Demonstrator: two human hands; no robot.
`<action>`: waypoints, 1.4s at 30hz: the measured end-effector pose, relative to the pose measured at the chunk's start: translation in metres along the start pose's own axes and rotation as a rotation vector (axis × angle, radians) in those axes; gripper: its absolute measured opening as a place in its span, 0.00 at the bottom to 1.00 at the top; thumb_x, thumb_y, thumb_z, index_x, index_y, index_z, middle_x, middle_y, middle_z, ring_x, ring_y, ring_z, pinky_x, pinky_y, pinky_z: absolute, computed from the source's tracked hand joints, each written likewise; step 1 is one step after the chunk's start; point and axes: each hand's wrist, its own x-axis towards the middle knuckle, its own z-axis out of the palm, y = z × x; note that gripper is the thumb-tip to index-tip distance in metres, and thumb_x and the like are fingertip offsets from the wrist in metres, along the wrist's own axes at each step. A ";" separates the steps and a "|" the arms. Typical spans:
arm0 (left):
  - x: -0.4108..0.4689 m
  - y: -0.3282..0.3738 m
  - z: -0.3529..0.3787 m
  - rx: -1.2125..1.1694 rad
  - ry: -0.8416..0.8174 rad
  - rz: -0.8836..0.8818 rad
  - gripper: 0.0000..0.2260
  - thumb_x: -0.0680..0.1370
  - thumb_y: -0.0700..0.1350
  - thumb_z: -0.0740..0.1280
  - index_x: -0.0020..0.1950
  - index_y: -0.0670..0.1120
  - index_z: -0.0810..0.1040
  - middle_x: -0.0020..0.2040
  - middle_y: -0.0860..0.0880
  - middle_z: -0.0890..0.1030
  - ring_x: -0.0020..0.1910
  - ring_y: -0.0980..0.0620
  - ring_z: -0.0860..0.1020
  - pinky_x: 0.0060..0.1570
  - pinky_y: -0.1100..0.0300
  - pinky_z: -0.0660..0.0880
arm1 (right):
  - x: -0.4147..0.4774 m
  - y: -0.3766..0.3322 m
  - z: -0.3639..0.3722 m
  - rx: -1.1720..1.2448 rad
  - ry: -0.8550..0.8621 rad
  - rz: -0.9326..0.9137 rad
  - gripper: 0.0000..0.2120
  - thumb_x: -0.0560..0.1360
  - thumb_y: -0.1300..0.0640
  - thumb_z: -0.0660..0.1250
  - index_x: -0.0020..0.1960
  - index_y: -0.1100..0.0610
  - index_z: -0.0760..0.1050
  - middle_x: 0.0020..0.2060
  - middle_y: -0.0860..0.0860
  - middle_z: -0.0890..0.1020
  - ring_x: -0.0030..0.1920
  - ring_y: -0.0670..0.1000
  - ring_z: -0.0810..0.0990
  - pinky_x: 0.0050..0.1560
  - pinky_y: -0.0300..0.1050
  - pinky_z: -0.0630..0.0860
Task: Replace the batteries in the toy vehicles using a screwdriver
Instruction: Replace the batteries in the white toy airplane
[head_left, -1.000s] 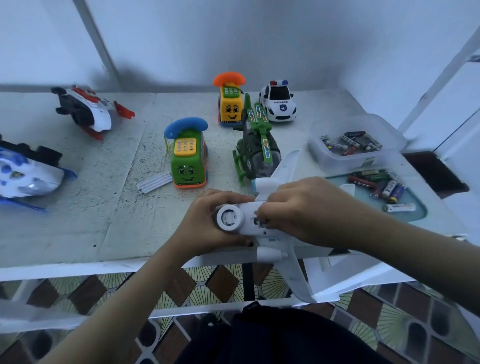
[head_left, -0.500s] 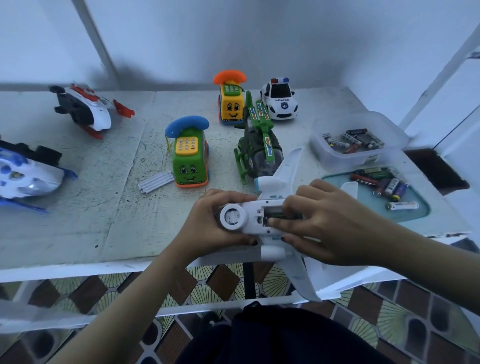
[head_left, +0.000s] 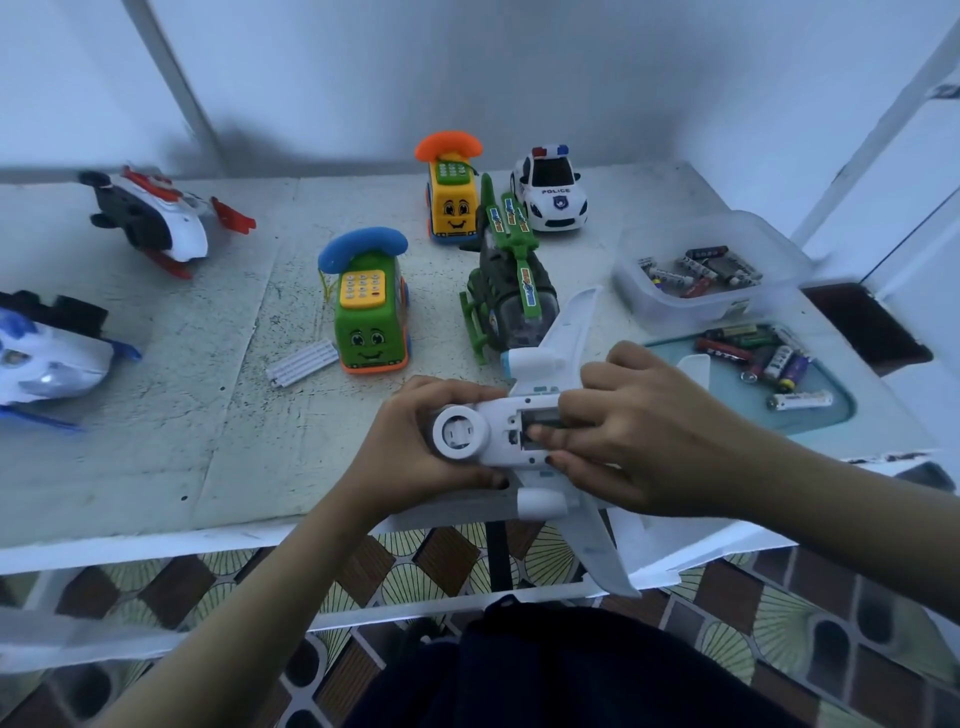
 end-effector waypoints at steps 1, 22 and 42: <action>0.000 0.000 0.000 0.001 0.001 -0.001 0.29 0.56 0.57 0.79 0.57 0.63 0.79 0.48 0.56 0.82 0.47 0.50 0.79 0.46 0.48 0.77 | 0.002 -0.001 0.001 -0.006 0.007 0.004 0.17 0.78 0.50 0.57 0.44 0.53 0.83 0.33 0.48 0.77 0.34 0.53 0.72 0.39 0.48 0.64; -0.001 0.005 0.000 -0.031 0.004 -0.033 0.28 0.57 0.56 0.79 0.56 0.66 0.80 0.50 0.58 0.83 0.50 0.48 0.80 0.48 0.44 0.77 | -0.012 0.013 -0.004 0.124 0.188 0.180 0.20 0.78 0.51 0.58 0.31 0.58 0.76 0.35 0.51 0.74 0.35 0.49 0.67 0.39 0.44 0.61; -0.002 0.005 0.002 -0.078 0.016 -0.052 0.27 0.56 0.55 0.80 0.55 0.62 0.81 0.50 0.50 0.83 0.52 0.46 0.81 0.50 0.42 0.77 | -0.010 0.003 -0.005 -0.026 0.044 0.225 0.22 0.77 0.51 0.54 0.31 0.57 0.77 0.33 0.50 0.73 0.33 0.50 0.69 0.41 0.47 0.62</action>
